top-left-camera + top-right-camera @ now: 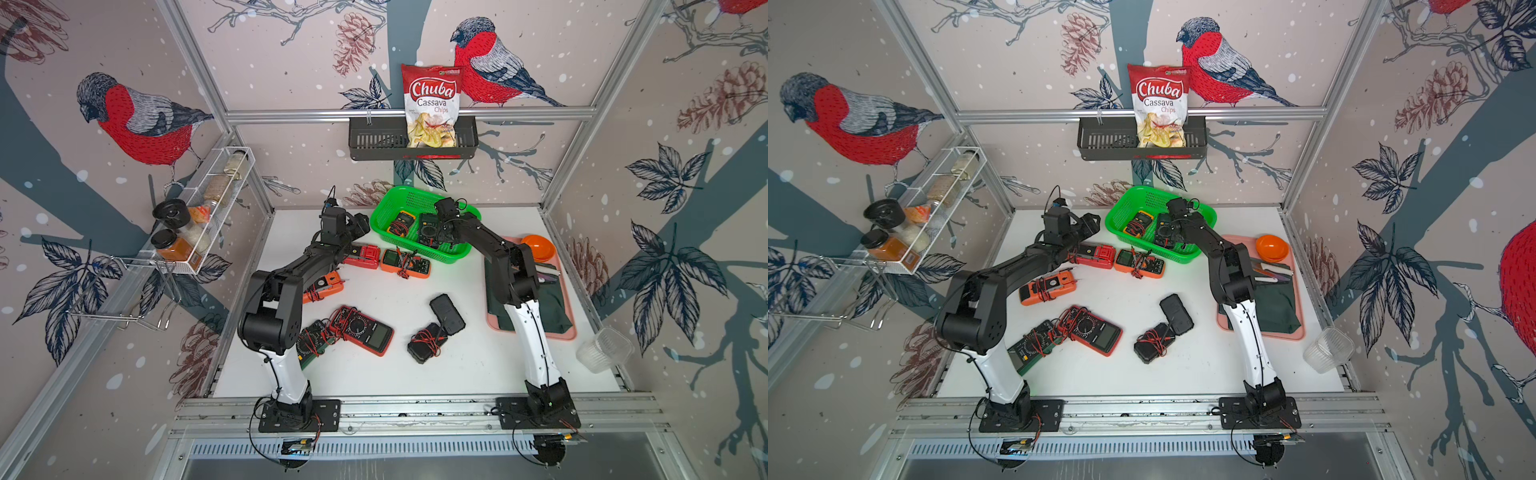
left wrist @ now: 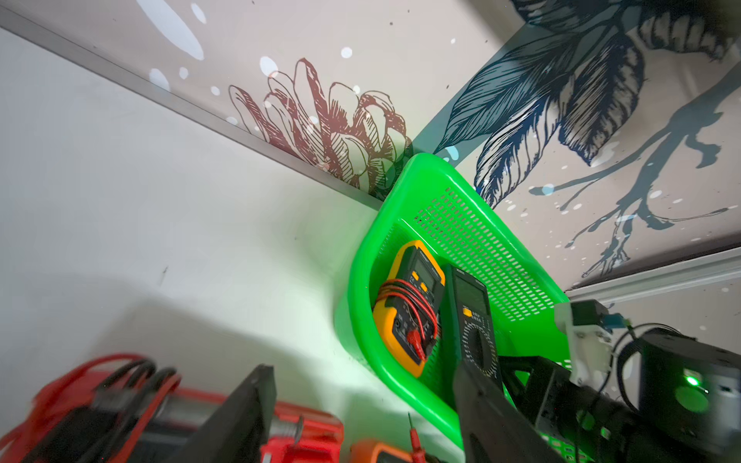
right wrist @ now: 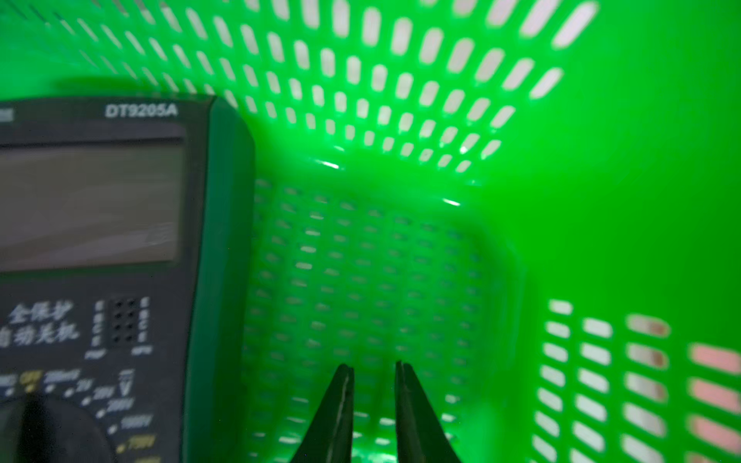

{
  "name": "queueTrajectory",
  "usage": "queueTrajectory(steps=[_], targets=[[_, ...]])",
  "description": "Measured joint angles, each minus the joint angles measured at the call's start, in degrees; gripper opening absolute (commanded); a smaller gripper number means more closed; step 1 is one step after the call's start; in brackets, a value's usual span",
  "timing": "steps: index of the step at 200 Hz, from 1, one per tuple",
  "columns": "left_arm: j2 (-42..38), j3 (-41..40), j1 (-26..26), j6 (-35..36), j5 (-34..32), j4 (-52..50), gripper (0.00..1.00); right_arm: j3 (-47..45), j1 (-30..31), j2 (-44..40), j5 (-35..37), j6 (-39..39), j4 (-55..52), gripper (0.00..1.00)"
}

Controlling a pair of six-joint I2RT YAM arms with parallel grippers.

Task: Put the multimeter into the basket
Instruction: Place the multimeter in the basket.

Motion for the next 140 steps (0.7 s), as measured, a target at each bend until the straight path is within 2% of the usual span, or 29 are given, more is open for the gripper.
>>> queueTrajectory(steps=[29,50,117,140], targets=[[8.35,9.51,0.00,0.87,5.01,-1.40,0.70,0.13,1.29,0.20,-0.09,-1.49,0.48,0.24],[11.91,13.46,-0.09,1.31,8.35,-2.62,0.68,0.55,2.25,0.24,-1.29,-1.77,0.48,0.24],[17.99,17.49,-1.44,2.34,15.21,-3.37,0.58,1.14,3.28,0.55,-7.13,-2.80,2.16,0.25],[18.16,17.38,-2.19,2.32,16.90,-4.59,0.57,1.31,3.32,0.74,-8.24,-2.82,2.93,0.27]])
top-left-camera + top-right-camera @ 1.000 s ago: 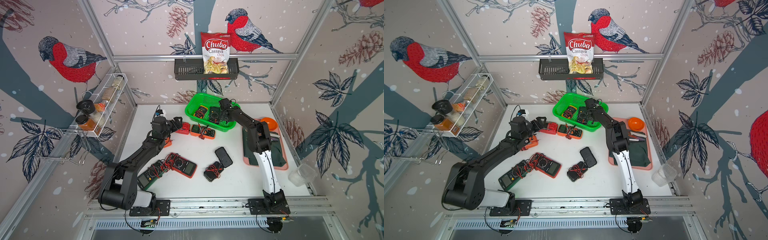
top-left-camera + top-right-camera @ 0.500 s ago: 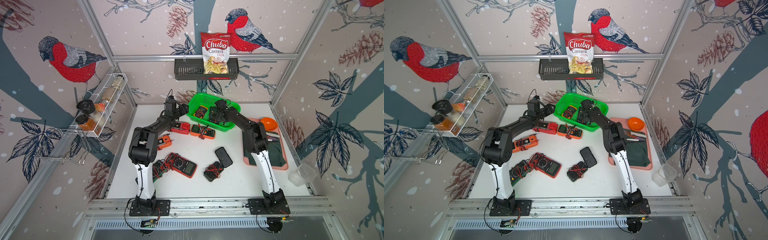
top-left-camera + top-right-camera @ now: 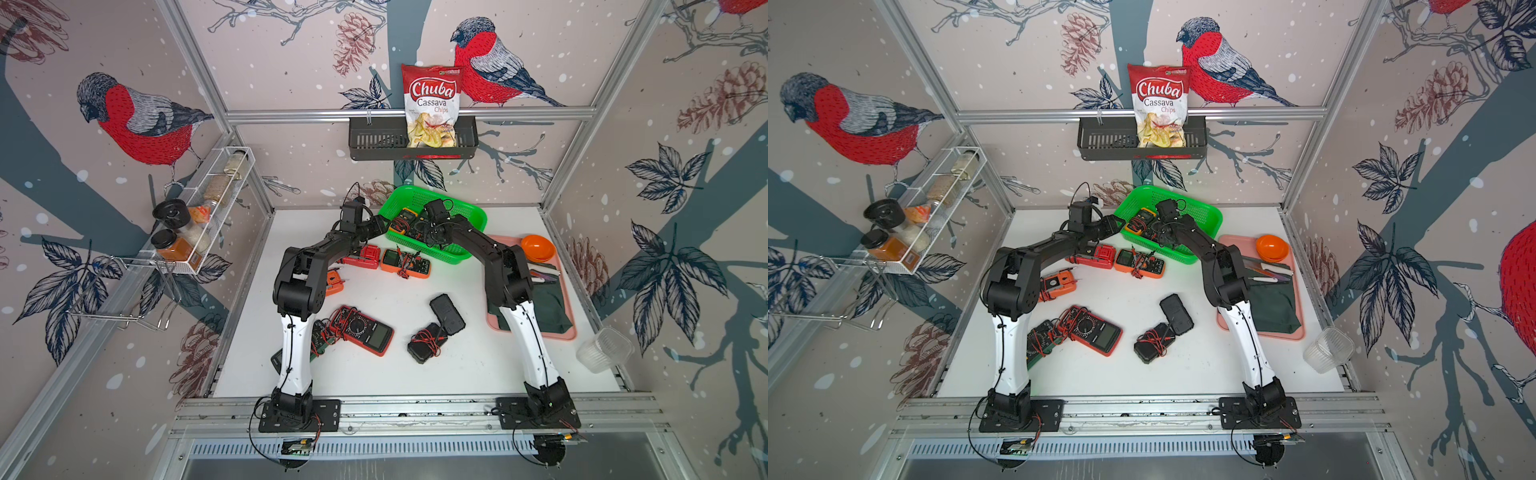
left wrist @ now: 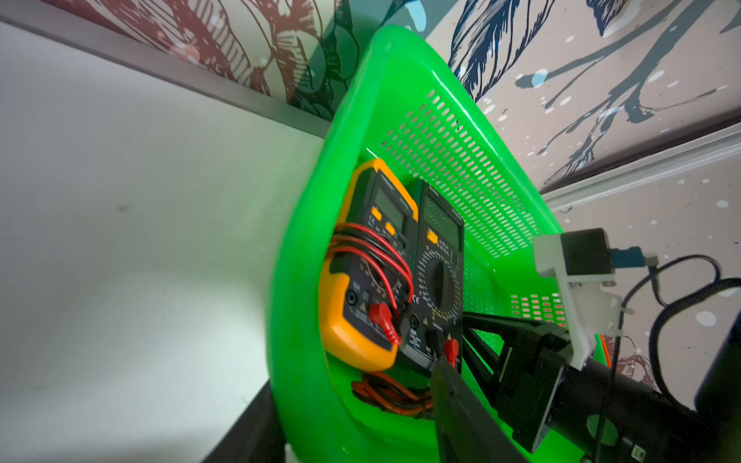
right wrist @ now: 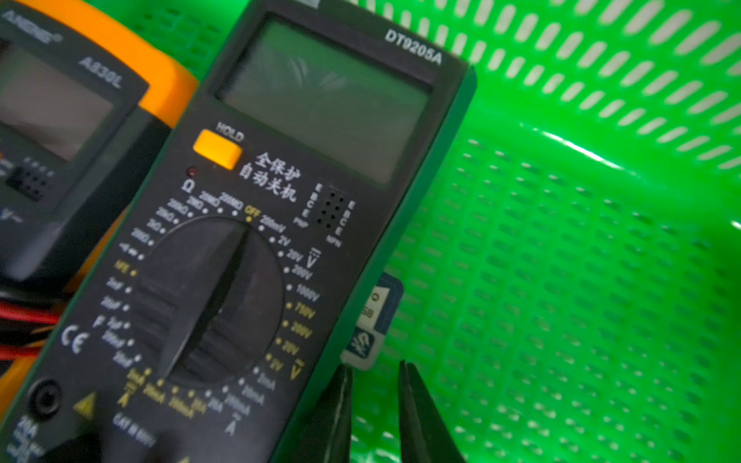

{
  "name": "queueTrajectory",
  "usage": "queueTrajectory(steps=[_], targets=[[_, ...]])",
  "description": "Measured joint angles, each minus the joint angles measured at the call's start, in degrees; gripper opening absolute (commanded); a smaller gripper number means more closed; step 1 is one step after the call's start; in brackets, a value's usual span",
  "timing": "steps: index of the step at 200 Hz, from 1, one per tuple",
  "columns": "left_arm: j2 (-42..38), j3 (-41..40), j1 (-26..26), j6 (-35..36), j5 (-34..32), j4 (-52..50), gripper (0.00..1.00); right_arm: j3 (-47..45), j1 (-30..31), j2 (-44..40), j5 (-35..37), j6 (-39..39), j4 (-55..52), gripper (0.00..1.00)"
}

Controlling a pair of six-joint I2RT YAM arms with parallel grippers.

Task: Put the multimeter into the basket
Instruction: Place the multimeter in the basket, then pick up the multimeter from the center of the board.

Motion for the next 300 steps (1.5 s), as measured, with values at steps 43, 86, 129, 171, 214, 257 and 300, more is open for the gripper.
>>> queueTrajectory(steps=[43,86,129,171,214,257,300], targets=[[-5.05,-6.32,-0.31,0.00,0.92,0.83,0.63,0.04,-0.26,-0.94,0.98,-0.24,-1.22,0.34],[-11.82,-12.57,0.20,-0.15,-1.05,3.23,0.76,-5.81,-0.52,-9.25,3.91,-1.51,-1.60,0.48],[-20.96,-20.39,1.03,-1.55,-6.60,4.87,0.99,-15.58,2.49,-19.37,6.75,-3.63,-0.22,0.64],[-33.66,-31.69,1.16,-1.99,-14.64,4.55,0.98,-28.37,8.55,-30.03,8.02,-6.23,2.69,0.81],[-52.17,-46.88,1.79,-4.37,-27.41,1.33,0.98,-37.38,20.96,-36.39,8.02,-10.51,6.16,1.00],[-70.90,-57.33,2.99,-6.49,-39.63,-1.99,0.98,-37.97,32.57,-35.71,5.86,-14.97,8.07,1.00],[-83.78,-62.01,5.29,-7.17,-47.41,-5.33,0.99,-34.84,38.58,-30.21,-2.51,-18.80,7.91,1.00]])
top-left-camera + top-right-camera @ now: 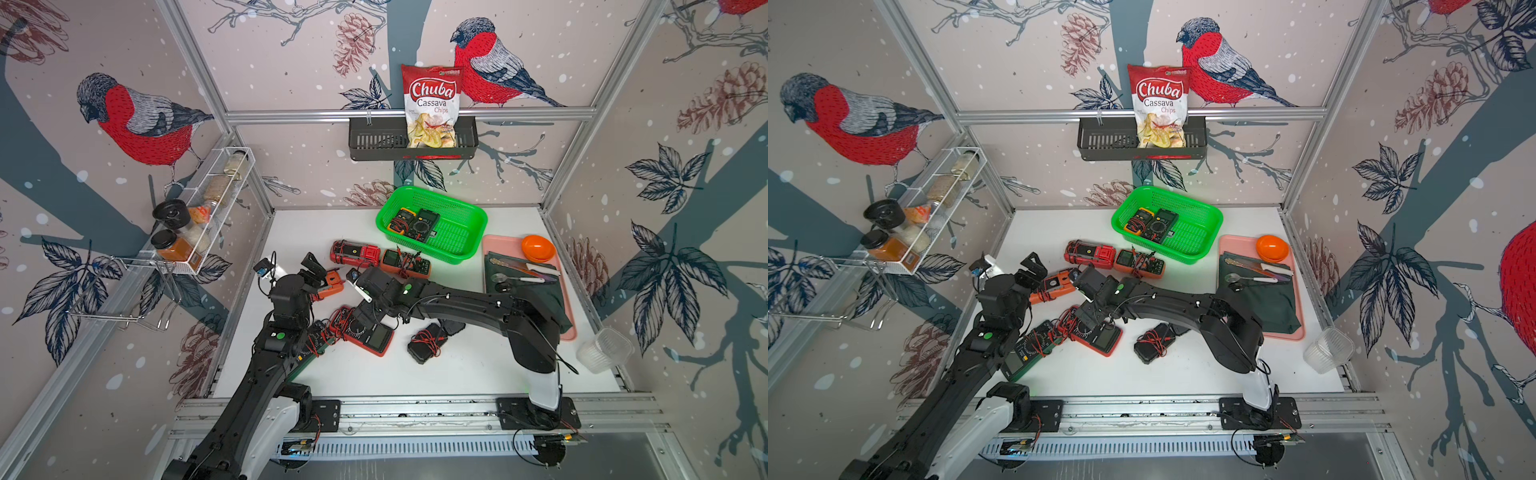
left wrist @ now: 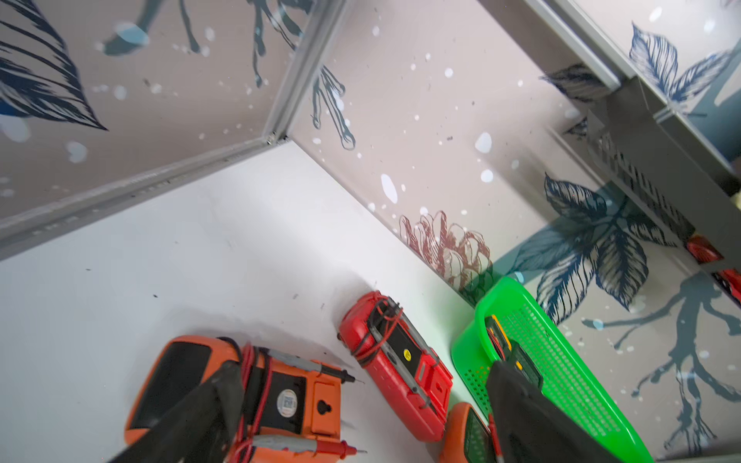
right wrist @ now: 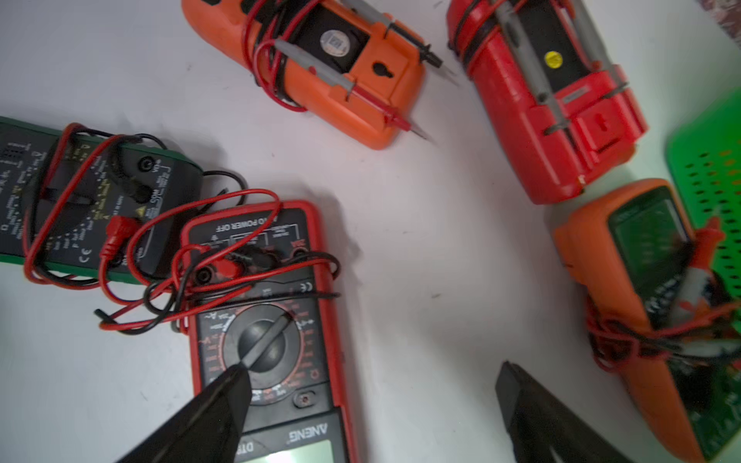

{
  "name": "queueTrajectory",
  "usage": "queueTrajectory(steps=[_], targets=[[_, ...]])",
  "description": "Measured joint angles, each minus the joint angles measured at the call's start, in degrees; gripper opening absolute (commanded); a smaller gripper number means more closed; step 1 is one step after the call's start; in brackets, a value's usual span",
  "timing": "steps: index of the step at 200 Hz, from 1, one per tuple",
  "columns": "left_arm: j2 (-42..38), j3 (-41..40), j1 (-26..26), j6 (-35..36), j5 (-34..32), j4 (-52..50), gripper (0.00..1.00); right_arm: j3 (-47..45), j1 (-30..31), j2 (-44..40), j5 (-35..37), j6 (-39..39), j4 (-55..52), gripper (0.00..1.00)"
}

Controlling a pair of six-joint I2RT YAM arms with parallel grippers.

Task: Put the multimeter into the basket
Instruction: Pick up the multimeter from the center of the board.

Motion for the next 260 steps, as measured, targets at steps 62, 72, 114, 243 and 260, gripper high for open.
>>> queueTrajectory(steps=[62,72,114,243,260], targets=[[-4.24,-2.08,1.64,0.02,-4.24,-2.27,0.98,2.99,0.63,5.88,-6.78,-3.93,-1.68,1.00],[-3.87,-2.08,1.68,0.04,-4.26,-2.27,0.98,3.08,0.42,6.21,-8.11,-4.37,-1.77,1.00],[-1.97,-2.05,1.90,0.15,-4.17,-2.36,0.98,3.10,0.68,7.50,-12.90,-6.91,-2.99,1.00],[0.44,-2.01,2.14,0.13,-1.25,-1.79,0.98,7.93,0.04,14.86,-9.40,-6.19,-4.04,0.84],[0.76,-1.90,2.14,0.13,-1.25,-1.62,0.98,8.15,-0.57,14.80,-9.14,-4.76,-3.98,0.55]])
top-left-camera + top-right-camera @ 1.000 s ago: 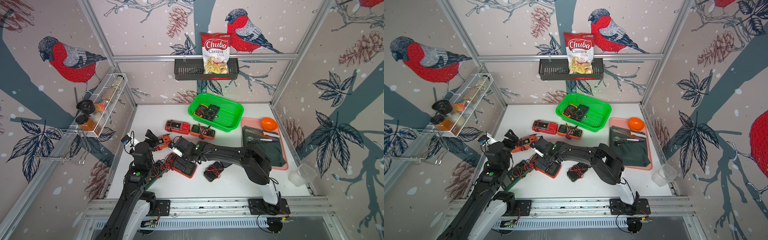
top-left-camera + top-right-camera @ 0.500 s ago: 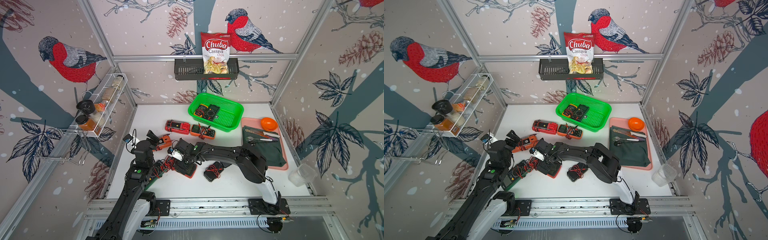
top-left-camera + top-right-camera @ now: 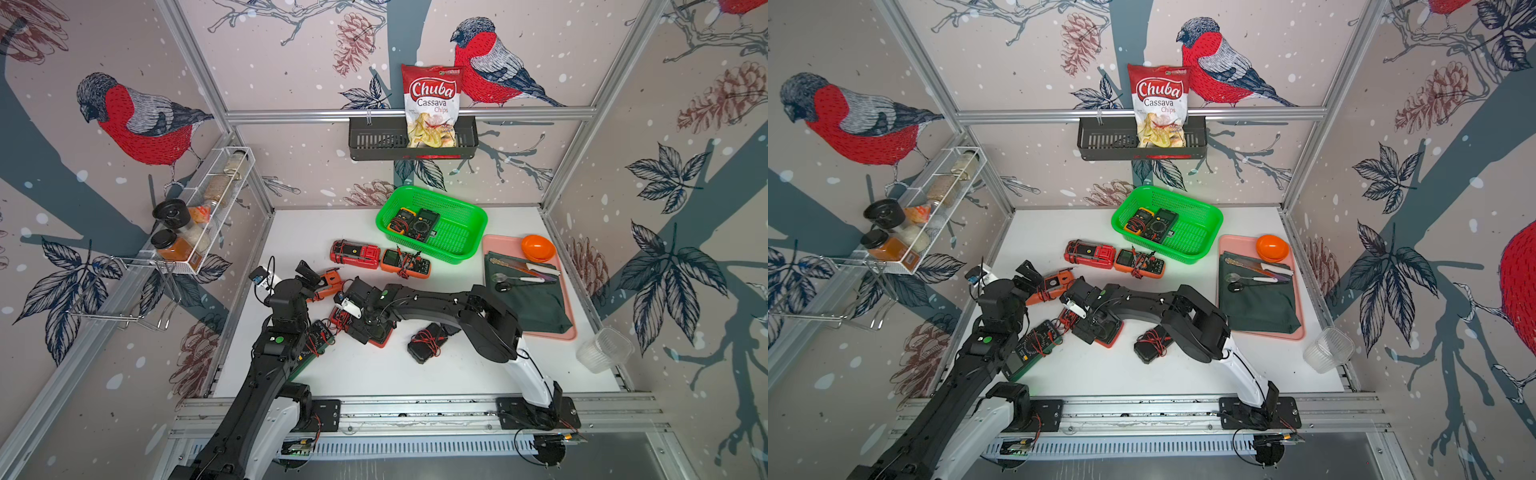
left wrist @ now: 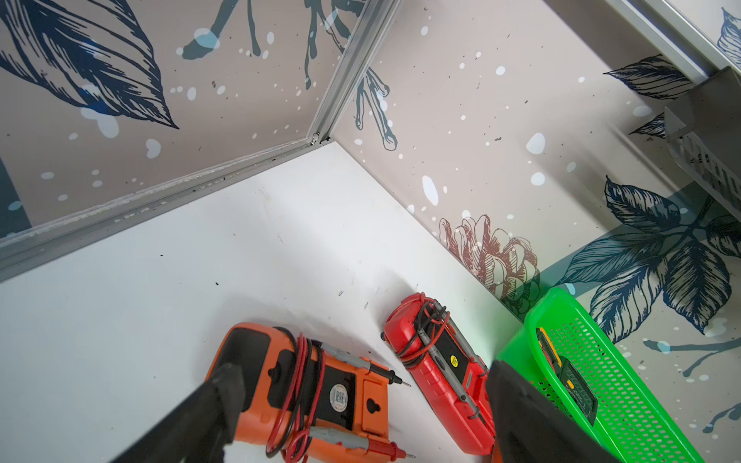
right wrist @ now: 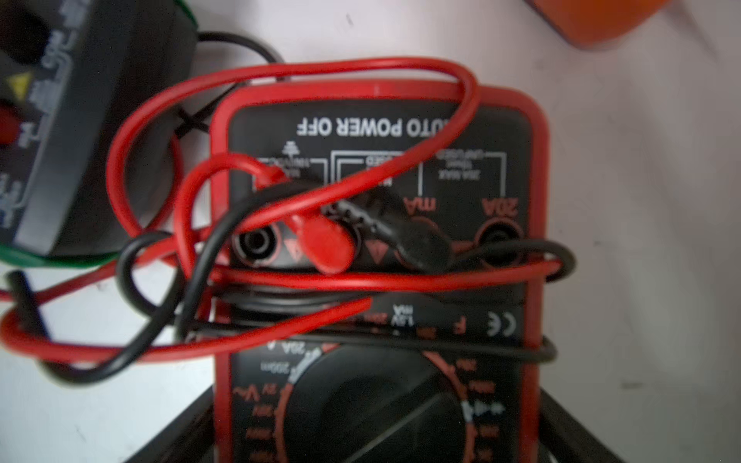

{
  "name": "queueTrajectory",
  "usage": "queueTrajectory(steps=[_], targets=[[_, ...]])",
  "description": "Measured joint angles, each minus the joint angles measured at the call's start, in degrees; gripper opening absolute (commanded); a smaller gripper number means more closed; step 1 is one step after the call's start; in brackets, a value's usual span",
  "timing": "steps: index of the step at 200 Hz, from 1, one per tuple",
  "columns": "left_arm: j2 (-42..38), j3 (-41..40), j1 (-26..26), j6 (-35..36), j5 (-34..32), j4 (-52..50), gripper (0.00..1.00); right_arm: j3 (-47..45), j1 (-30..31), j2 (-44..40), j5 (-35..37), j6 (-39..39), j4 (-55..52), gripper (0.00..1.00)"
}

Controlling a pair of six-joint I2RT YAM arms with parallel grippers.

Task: Put the multimeter into the basket
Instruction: Pick up the multimeter from the center of the board.

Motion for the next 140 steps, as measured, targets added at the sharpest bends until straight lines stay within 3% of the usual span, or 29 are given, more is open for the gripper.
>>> queueTrajectory(steps=[8,22,52,106,140], targets=[[0.15,0.07,0.00,0.02,0.02,-0.02,0.98,0.00,-0.42,-0.20,0.46,0.94,-0.13,0.39],[0.42,0.31,0.00,0.02,0.02,0.00,0.98,-0.52,-1.31,-0.92,1.79,1.40,-0.66,0.33],[0.96,0.72,0.00,0.09,0.04,0.26,0.98,-2.58,-3.39,-4.31,4.07,5.03,-2.86,0.00],[2.12,1.03,0.00,0.59,0.46,0.96,0.98,-6.58,-5.53,-14.34,4.66,11.87,0.96,0.00],[2.34,1.03,0.00,1.16,1.49,1.31,0.98,-11.58,-10.60,-21.90,3.17,17.20,5.77,0.00]])
